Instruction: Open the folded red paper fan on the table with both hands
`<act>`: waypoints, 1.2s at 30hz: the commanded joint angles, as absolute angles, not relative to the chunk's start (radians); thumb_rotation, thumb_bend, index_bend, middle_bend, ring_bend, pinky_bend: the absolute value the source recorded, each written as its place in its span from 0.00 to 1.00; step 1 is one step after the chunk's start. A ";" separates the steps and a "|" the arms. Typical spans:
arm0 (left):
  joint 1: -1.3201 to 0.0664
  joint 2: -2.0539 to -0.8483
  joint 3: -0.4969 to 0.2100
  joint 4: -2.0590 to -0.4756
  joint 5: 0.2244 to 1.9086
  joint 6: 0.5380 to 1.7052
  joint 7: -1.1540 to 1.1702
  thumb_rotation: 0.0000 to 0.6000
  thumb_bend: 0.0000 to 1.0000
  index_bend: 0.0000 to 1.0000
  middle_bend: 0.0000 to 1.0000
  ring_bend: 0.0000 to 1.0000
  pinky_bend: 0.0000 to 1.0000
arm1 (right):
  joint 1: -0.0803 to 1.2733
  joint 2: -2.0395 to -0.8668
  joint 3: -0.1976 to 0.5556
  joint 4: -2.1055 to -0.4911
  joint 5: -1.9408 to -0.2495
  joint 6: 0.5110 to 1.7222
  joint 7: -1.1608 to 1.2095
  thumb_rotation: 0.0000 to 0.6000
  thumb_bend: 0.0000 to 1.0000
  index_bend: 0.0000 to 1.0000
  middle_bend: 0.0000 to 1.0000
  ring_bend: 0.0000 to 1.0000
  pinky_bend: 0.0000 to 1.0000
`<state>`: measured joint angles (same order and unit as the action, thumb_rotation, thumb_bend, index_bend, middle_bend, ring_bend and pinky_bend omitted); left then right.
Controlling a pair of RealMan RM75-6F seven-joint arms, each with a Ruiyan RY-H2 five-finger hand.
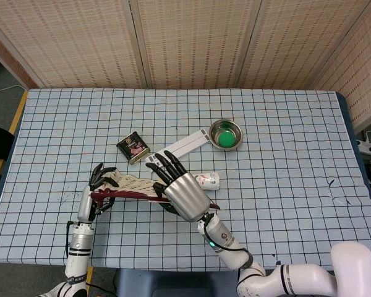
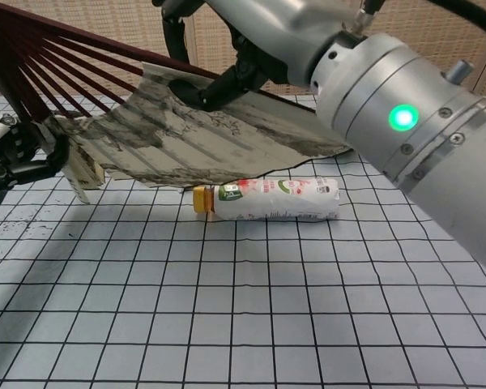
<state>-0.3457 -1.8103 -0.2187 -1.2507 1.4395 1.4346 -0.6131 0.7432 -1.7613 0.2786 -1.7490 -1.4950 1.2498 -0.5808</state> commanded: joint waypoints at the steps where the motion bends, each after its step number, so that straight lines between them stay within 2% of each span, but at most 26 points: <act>1: -0.355 -1.803 -0.230 -1.221 1.440 1.437 -0.593 1.00 0.57 0.76 0.21 0.01 0.01 | 0.734 -1.735 0.264 -1.766 -1.524 1.262 -0.585 1.00 0.70 0.78 0.16 0.00 0.00; 9: -0.362 -1.779 -0.240 -1.167 1.444 1.449 -0.586 1.00 0.53 0.65 0.20 0.01 0.01 | 0.723 -1.695 0.234 -1.767 -1.587 1.280 -0.595 1.00 0.70 0.78 0.16 0.00 0.00; 36: -0.340 -1.743 -0.186 -1.099 1.459 1.446 -0.636 1.00 0.51 0.61 0.20 0.01 0.01 | 0.672 -1.536 0.232 -1.773 -1.659 1.330 -0.554 1.00 0.70 0.78 0.16 0.00 0.00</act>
<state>-0.3412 -1.7452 -0.1873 -1.0972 1.4584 1.4470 -0.6350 0.6729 -1.5395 0.2306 -1.7709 -1.6578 1.3290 -0.5570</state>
